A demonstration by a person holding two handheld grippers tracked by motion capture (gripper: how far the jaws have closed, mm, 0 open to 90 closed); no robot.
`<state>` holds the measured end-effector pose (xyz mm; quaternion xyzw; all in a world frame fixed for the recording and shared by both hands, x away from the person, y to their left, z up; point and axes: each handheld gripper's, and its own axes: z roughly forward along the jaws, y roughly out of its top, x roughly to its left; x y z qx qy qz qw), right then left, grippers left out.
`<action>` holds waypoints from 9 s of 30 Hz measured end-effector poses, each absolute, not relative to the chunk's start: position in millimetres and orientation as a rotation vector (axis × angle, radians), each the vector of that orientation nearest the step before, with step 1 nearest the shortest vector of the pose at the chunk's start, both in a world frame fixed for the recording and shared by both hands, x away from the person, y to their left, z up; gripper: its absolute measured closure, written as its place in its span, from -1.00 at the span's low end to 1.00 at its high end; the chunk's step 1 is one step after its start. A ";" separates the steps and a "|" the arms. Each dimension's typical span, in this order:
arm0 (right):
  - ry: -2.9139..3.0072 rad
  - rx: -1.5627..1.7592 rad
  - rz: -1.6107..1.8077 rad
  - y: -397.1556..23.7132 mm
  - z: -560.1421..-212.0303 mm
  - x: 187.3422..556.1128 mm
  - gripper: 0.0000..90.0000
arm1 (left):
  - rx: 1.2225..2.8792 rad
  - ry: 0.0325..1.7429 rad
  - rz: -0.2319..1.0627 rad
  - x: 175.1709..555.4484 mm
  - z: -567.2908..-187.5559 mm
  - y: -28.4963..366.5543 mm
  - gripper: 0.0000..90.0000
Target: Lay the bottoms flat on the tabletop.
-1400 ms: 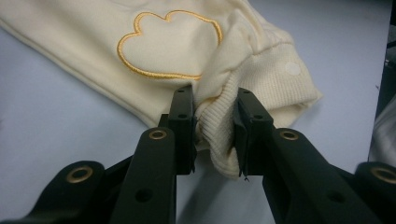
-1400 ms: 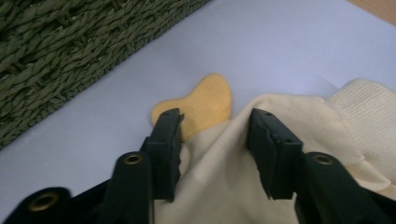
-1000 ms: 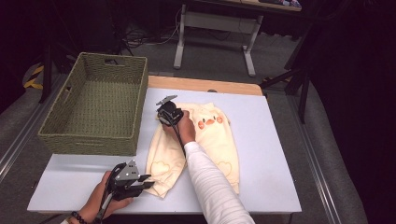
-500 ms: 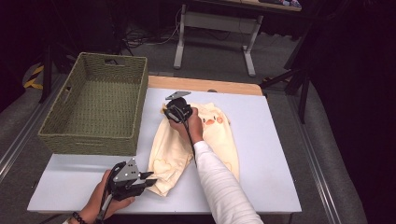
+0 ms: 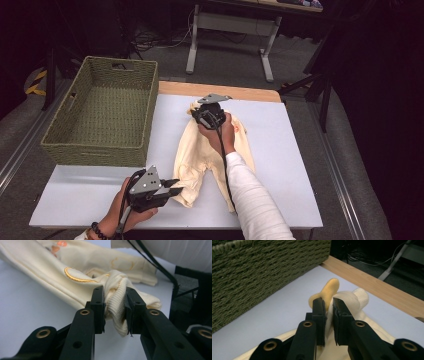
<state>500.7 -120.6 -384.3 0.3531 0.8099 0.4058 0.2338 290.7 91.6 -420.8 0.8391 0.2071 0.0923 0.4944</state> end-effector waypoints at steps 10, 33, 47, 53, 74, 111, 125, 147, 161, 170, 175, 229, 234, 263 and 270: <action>2.123 1.065 1.148 -182.6 -372.8 497.7 0.81 | 2.001 0.376 0.170 304.5 -405.1 34.3 0.61; 2.060 1.213 1.062 -267.8 -399.3 500.3 0.75 | 2.047 0.286 0.128 322.6 -407.3 -41.7 0.01; 2.050 1.207 1.011 -295.3 -405.2 471.2 0.41 | 2.078 0.459 0.328 351.1 -412.3 20.9 -0.26; 2.144 1.076 0.985 -298.4 -407.7 433.0 0.69 | 2.125 0.471 0.328 365.9 -427.6 10.5 -0.04; 2.221 1.156 0.985 -322.7 -438.5 378.1 0.56 | 2.236 0.620 0.188 405.7 -462.6 -21.0 0.81; 2.399 0.914 0.961 -227.9 -450.2 374.7 0.70 | 2.278 0.584 0.448 361.8 -456.9 78.9 0.90; 2.427 0.870 1.089 -242.5 -439.4 323.7 0.92 | 2.201 0.387 0.338 309.7 -431.8 52.2 0.57; 2.445 0.839 1.085 -237.1 -446.9 320.9 0.67 | 2.252 0.382 0.150 326.8 -455.1 20.6 0.95; 2.403 0.803 1.138 -240.0 -437.7 315.4 0.53 | 2.173 0.328 0.230 315.3 -428.3 40.2 0.97; 2.417 0.799 1.130 -237.9 -439.7 315.5 0.49 | 2.230 0.300 0.243 308.0 -427.6 49.8 0.96; 2.413 0.793 1.125 -237.9 -439.0 314.5 0.48 | 2.283 0.293 0.223 307.9 -438.8 49.1 0.96; 2.193 0.996 1.220 -233.5 -428.8 418.0 0.04 | 2.226 0.684 0.323 370.1 -467.2 69.1 0.54; 2.169 1.142 1.217 -227.2 -434.8 464.3 -0.09 | 2.226 0.676 0.285 373.1 -467.2 70.4 0.70; 2.216 1.209 0.959 -213.8 -440.4 521.1 0.84 | 2.227 0.681 0.374 380.9 -465.5 62.7 0.87; 2.150 1.257 0.981 -227.2 -438.9 522.3 0.47 | 2.233 0.679 0.379 379.7 -465.9 64.5 0.87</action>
